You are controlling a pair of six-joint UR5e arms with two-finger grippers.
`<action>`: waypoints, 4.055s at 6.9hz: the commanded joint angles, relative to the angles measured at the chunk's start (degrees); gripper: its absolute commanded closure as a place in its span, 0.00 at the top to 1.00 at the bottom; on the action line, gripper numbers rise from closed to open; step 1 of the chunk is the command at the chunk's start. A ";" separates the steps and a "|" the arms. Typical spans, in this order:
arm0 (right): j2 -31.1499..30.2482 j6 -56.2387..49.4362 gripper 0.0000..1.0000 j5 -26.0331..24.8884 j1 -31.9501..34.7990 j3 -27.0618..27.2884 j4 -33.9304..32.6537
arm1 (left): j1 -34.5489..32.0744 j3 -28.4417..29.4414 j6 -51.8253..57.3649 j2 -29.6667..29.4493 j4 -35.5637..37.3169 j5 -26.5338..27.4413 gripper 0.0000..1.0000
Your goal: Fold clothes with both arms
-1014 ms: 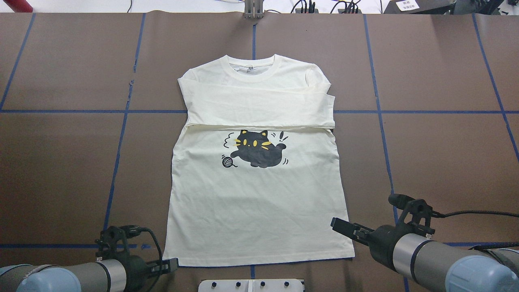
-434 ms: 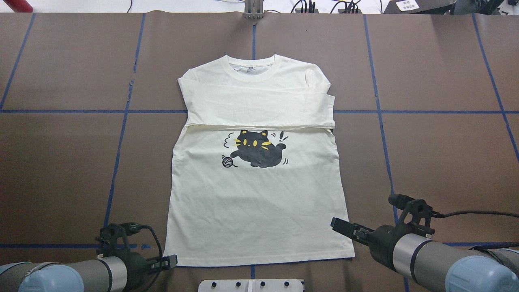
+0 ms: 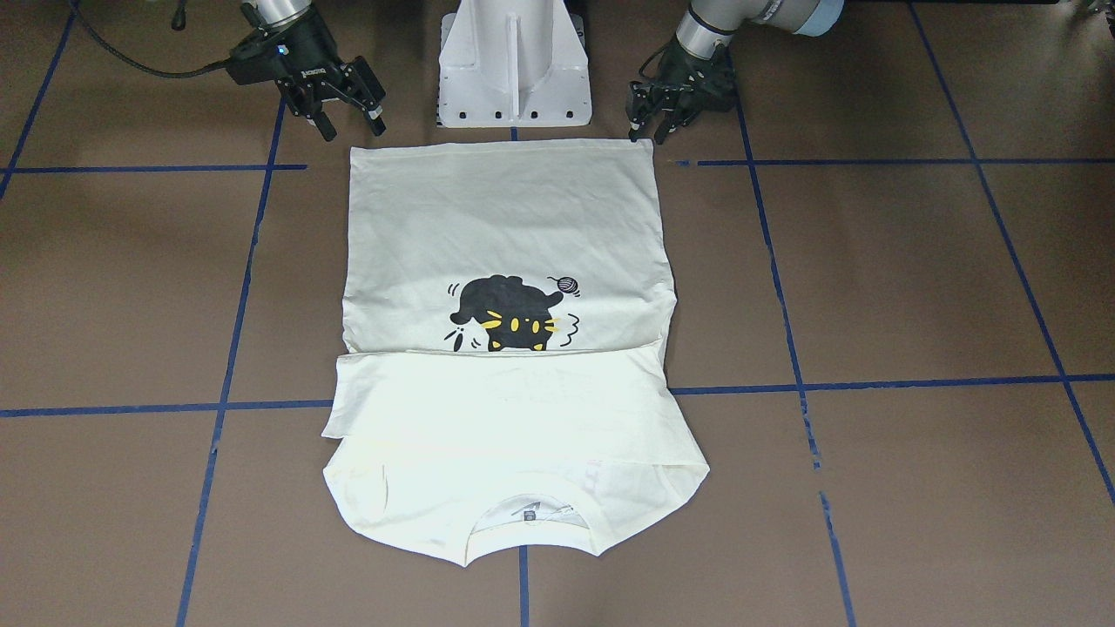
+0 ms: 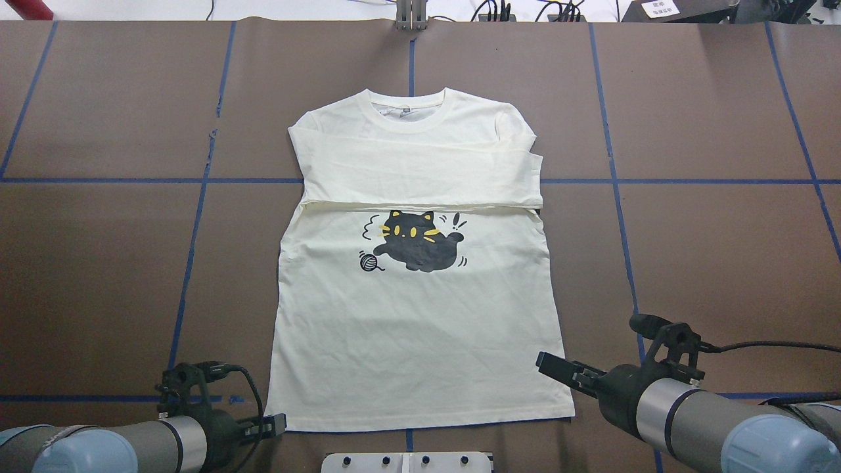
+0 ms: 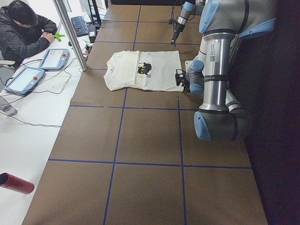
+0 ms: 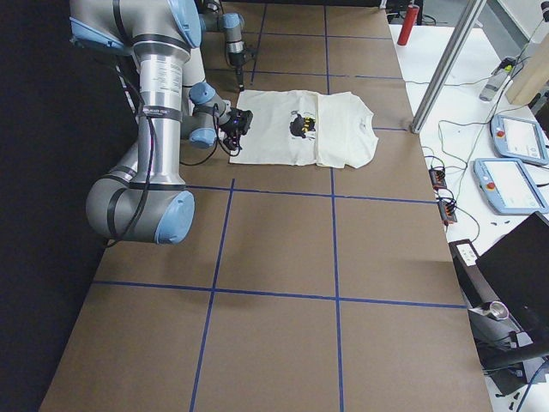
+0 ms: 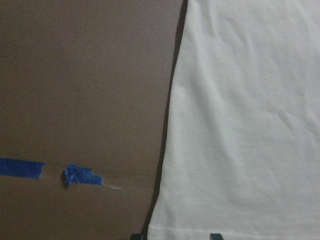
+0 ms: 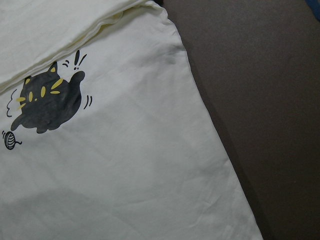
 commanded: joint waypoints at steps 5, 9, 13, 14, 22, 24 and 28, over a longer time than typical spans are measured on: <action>0.00 0.00 0.99 -0.09 0.00 -0.10 0.00 | -0.17 0.67 0.15 -0.23 0.03 -0.09 0.52; 0.00 0.00 0.99 -0.09 0.00 -0.10 0.00 | -0.26 1.54 0.07 -1.38 -0.06 0.08 0.34; -0.09 0.09 0.99 -0.18 -0.09 -0.36 -0.52 | -0.96 1.37 0.24 -1.73 -0.06 0.08 0.00; -0.35 1.31 0.99 -0.96 -0.61 -0.54 -0.70 | -1.31 1.28 0.24 -1.73 -0.06 0.08 0.00; 3.49 13.89 0.66 -2.46 -4.57 -4.74 -13.36 | -4.21 -0.04 0.24 -2.52 -0.15 3.07 0.00; 4.83 13.80 0.65 -2.29 -4.66 -5.55 -13.45 | -4.21 -0.04 0.24 -2.52 -0.15 3.07 0.00; 4.75 13.89 0.55 -2.03 -6.15 -5.64 -15.82 | -4.21 -0.04 0.24 -2.52 -0.15 3.07 0.00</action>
